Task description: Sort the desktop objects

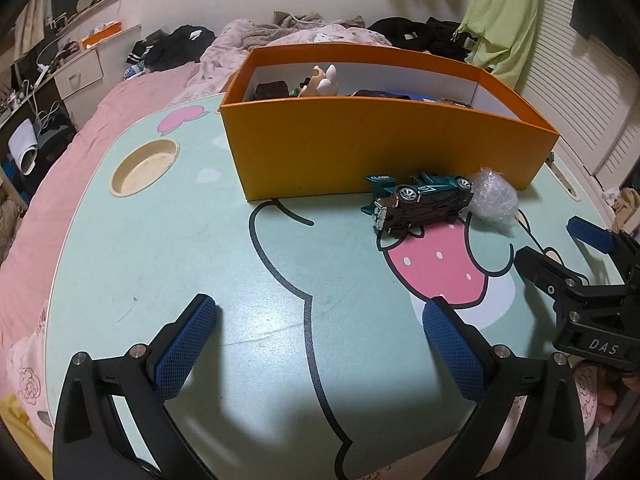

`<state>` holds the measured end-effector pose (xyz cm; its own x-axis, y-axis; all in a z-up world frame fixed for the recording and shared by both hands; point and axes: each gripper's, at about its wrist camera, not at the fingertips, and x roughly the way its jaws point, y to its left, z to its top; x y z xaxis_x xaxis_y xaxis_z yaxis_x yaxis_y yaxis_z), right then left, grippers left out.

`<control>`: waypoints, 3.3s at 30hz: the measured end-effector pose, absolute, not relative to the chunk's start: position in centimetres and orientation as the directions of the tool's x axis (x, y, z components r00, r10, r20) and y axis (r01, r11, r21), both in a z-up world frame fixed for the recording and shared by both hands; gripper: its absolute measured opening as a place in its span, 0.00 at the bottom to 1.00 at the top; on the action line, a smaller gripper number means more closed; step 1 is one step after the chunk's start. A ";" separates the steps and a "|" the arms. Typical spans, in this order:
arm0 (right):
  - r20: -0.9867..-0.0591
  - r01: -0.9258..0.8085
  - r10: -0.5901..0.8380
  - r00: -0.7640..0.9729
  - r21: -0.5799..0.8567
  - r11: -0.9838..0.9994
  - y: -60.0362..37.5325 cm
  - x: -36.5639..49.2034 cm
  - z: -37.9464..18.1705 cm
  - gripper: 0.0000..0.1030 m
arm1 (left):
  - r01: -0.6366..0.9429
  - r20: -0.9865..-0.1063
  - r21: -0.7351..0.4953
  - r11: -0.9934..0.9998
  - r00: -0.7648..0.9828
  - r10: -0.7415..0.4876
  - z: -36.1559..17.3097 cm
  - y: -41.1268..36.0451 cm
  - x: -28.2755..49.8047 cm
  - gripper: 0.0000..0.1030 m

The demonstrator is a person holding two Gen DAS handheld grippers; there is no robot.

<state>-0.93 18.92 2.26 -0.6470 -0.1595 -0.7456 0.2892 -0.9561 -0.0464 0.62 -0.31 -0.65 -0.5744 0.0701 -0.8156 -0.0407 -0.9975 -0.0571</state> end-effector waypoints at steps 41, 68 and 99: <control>-0.723 0.329 -0.238 -0.648 0.016 -0.944 18.8 -0.7 3.1 1.00 | -0.034 -0.814 -0.058 -0.998 -0.577 0.067 -0.9 -1.3 0.8 1.00; -0.689 0.355 -0.253 -0.679 -0.006 -0.935 19.3 0.7 3.1 0.34 | -0.086 -0.794 -0.133 -0.987 -0.586 0.158 0.9 -0.2 0.0 1.00; -0.680 0.355 -0.263 -0.685 0.005 -0.935 19.2 1.0 2.9 0.34 | -0.187 -0.729 -0.238 -0.953 -0.614 0.303 2.4 0.2 1.2 0.21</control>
<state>0.99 19.20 2.95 -0.6846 -0.2631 -0.6798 0.3546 -0.9350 0.0048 1.17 0.21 2.37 -0.6138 0.3026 -0.7292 -0.1875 -0.9531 -0.2377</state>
